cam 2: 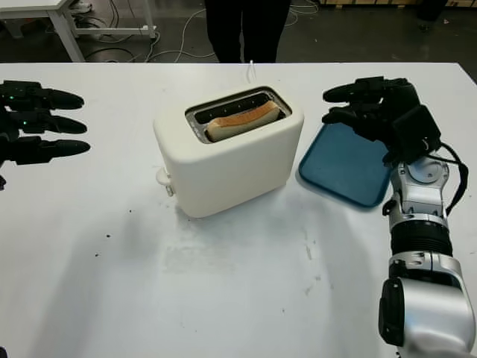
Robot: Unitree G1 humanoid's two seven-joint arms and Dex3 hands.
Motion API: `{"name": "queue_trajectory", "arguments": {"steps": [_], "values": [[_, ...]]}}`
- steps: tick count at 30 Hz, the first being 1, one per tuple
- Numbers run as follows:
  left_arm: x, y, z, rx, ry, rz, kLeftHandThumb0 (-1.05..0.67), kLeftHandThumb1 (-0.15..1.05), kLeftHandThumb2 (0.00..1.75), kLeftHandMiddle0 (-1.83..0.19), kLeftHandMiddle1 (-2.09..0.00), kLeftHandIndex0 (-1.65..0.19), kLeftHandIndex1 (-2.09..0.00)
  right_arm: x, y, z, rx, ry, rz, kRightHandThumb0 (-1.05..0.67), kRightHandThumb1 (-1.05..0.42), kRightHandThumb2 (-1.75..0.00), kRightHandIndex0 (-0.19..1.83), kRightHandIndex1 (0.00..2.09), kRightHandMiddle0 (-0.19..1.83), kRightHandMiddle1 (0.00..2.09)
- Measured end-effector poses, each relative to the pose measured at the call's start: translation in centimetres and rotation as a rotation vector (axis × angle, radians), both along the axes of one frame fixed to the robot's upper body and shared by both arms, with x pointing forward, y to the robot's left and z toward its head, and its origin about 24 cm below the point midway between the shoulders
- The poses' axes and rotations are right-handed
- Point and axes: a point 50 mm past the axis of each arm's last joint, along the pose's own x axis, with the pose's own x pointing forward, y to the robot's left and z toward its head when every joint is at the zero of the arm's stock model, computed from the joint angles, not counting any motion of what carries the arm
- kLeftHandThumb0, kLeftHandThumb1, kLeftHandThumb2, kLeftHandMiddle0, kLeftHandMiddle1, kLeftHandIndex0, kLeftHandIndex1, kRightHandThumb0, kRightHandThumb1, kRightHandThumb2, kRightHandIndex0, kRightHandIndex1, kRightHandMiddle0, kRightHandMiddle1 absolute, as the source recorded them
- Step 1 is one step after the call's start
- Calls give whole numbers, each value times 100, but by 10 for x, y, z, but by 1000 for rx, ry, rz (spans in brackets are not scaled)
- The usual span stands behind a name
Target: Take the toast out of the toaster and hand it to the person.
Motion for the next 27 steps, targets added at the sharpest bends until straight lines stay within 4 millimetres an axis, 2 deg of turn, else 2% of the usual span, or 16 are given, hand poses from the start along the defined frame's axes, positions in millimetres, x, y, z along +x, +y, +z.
{"name": "queue_trajectory", "arguments": {"steps": [27], "values": [[0, 0, 1, 3, -16, -3, -99, 36, 0, -123, -37, -122, -17, 0, 1, -1, -17, 5, -6, -105, -80, 0, 109, 66, 128, 15]]}}
